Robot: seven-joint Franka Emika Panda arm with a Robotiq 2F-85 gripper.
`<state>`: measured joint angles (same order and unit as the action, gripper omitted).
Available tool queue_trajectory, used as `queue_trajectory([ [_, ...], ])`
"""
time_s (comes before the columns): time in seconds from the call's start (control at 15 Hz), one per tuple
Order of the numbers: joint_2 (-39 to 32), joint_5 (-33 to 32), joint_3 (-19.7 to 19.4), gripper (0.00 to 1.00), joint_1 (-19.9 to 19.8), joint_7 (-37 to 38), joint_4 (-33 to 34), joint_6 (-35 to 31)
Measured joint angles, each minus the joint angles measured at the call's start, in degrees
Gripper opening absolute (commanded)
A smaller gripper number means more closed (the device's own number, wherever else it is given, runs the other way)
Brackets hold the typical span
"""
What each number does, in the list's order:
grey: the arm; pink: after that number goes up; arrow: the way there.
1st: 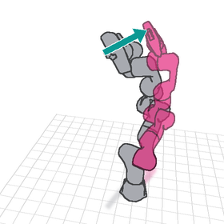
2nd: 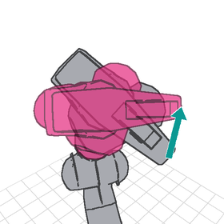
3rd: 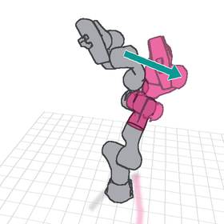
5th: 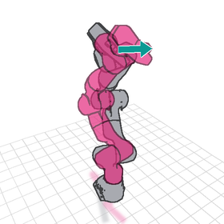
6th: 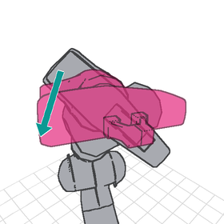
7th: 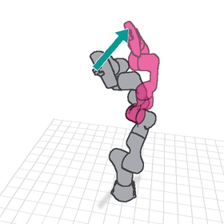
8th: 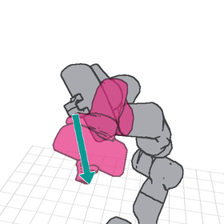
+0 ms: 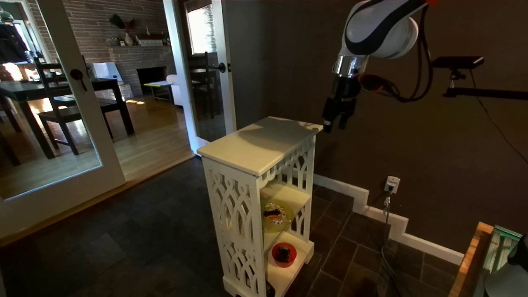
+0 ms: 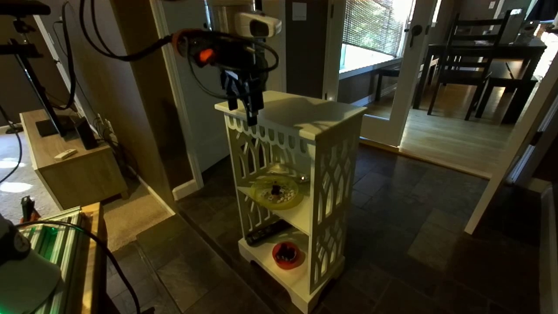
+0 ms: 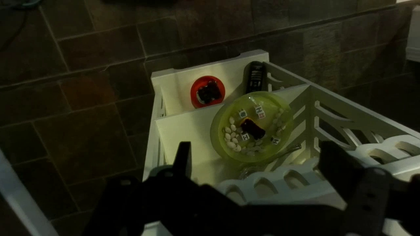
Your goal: Put the yellow plate on top of the shelf.
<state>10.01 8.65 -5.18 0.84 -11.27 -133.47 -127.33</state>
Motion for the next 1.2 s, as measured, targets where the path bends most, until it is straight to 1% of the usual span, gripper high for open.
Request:
queue_trajectory([
  [0.2, -4.06, 6.1, -0.07, 1.0, -0.1, 1.1, -2.21, -4.11],
  [0.47, -9.93, 16.82, -0.02, 1.0, -0.15, 0.44, -5.89, -14.52],
  [0.67, -15.72, 25.02, 0.95, 1.0, -0.34, -1.5, -6.63, -21.21],
  [0.8, -20.03, 30.07, 2.64, 1.0, -0.97, -3.38, -6.39, -24.4],
  [0.93, -24.48, 34.57, 4.57, 1.0, -1.89, -6.95, -5.34, -26.55],
  [1.07, -29.34, 37.18, 5.56, 1.0, -2.23, -10.71, -3.27, -28.67],
  [1.2, -34.02, 37.94, 6.13, 1.0, -2.72, -14.07, -0.65, -30.44],
])
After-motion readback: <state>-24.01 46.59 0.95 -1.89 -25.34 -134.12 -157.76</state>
